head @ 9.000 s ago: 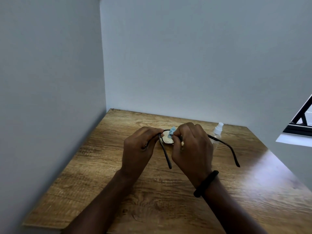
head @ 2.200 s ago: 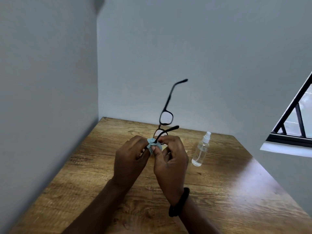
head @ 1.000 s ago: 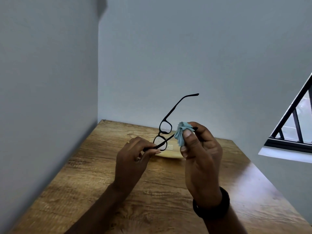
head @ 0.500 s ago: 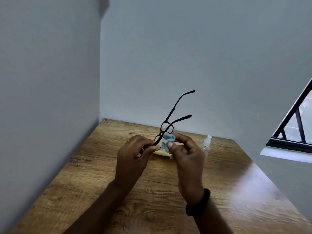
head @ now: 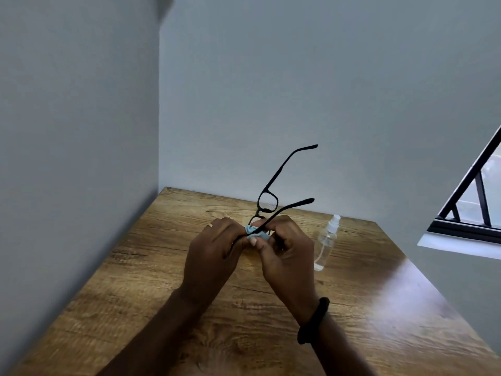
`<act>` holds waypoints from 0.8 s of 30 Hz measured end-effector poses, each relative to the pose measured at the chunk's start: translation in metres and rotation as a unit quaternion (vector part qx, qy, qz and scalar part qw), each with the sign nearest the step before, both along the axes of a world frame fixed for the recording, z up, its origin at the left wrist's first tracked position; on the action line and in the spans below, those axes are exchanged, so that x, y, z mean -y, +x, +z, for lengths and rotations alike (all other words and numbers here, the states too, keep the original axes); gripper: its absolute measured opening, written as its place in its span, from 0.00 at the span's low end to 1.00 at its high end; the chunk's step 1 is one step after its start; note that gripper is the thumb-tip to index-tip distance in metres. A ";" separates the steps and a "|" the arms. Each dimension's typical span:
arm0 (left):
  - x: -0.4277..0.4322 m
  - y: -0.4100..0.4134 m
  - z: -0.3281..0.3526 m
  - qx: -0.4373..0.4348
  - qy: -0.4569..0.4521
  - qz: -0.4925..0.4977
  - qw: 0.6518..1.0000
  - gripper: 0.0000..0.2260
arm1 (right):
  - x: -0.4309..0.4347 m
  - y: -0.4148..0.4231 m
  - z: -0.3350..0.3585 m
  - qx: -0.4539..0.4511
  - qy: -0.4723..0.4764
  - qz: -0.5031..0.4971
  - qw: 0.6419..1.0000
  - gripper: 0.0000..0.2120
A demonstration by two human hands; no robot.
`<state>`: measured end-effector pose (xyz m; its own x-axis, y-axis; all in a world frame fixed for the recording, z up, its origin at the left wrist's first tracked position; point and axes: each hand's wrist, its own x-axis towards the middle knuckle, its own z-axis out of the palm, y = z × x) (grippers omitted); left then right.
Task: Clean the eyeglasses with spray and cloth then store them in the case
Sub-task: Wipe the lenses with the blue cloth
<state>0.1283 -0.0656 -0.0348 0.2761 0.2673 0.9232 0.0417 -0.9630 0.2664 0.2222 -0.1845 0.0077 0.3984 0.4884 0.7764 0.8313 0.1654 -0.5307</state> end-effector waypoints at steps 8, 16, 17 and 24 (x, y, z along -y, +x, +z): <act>0.001 0.002 0.000 -0.002 0.009 -0.017 1.000 0.13 | 0.011 -0.008 0.011 -0.100 0.089 0.050 0.990 0.04; 0.003 0.004 0.000 0.011 -0.006 -0.030 0.999 0.09 | 0.035 -0.008 0.042 -0.255 0.181 0.181 0.932 0.05; 0.003 0.004 0.001 0.015 -0.007 -0.032 0.999 0.10 | 0.037 -0.008 0.044 -0.275 0.185 0.201 0.922 0.06; 0.002 0.002 0.000 0.022 -0.021 -0.025 0.999 0.06 | 0.053 0.003 0.060 -0.352 0.228 0.251 0.873 0.15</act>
